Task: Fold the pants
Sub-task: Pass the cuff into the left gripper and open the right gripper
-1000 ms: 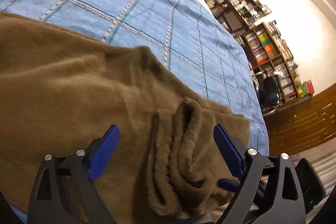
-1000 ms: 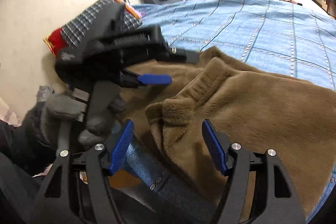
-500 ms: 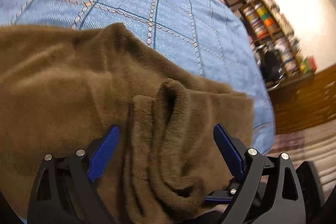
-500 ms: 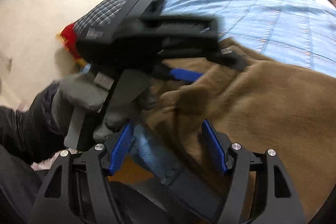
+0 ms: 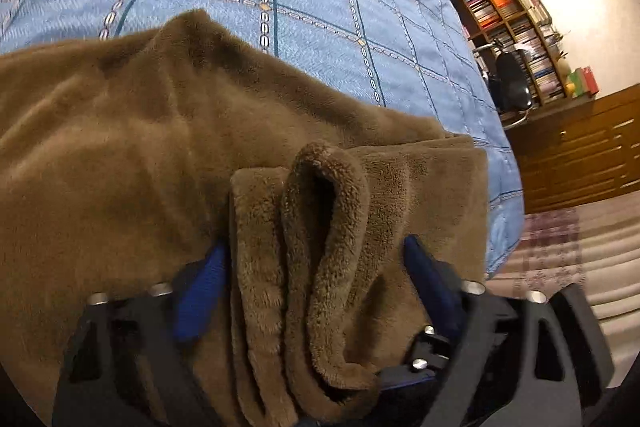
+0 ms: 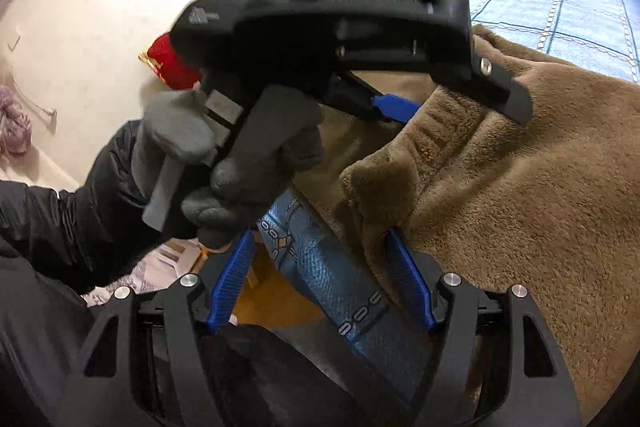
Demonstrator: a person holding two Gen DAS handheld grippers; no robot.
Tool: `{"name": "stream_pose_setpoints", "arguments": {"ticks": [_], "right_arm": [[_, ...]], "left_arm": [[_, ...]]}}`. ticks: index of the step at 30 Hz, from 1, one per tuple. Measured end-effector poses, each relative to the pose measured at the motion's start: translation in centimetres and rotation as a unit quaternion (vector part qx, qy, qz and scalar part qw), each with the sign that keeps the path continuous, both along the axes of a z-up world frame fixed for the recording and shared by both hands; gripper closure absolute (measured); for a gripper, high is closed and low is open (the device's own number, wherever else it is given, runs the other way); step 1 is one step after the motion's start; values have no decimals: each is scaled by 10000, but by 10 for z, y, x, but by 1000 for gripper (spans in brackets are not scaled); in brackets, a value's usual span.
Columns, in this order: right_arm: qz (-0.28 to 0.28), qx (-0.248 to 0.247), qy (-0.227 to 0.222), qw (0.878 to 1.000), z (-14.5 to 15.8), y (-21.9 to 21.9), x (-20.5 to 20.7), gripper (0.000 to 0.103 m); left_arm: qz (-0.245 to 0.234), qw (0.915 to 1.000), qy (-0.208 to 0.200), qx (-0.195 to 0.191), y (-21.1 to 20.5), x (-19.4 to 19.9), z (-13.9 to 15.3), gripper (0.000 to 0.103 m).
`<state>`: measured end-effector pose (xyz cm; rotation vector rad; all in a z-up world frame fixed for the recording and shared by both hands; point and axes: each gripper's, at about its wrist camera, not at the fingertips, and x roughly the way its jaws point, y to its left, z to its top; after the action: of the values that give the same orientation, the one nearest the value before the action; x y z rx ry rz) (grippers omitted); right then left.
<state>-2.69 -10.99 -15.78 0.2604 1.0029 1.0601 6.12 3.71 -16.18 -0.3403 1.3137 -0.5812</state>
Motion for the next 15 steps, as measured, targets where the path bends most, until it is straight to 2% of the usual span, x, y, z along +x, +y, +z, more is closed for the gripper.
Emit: {"name": "stream_pose_setpoints", "arguments": {"ticks": [1, 2, 3, 8, 10, 12, 14, 15], "right_arm": [[-54, -42, -42, 10000, 3, -1, -2, 32], [-108, -73, -84, 9999, 5, -2, -3, 32], [-206, -98, -129, 9997, 9, -8, -6, 32], [-904, -142, -360, 9952, 28, -45, -9, 32], [-1374, -203, -503, 9890, 40, -67, -10, 32], [-1834, -325, -699, 9800, 49, -85, -11, 32], [-2353, -723, -929, 9648, 54, -101, -6, 33], [-2633, -1014, -1074, 9533, 54, -107, -4, 33]], "left_arm": [[13, 9998, -91, 154, -1, -1, 1, 59], [47, 9998, -126, 150, 0, -2, 3, 69], [105, 9997, -195, 51, 4, -4, 7, 72], [-7, 9936, -1121, 106, 9, -24, 45, 75], [60, 9911, -1329, 63, 13, -25, 58, 75], [193, 9896, -1422, 99, 24, -25, 64, 75], [340, 9894, -1397, 186, 35, -22, 63, 75], [391, 9898, -1346, 238, 40, -19, 60, 75]]}}
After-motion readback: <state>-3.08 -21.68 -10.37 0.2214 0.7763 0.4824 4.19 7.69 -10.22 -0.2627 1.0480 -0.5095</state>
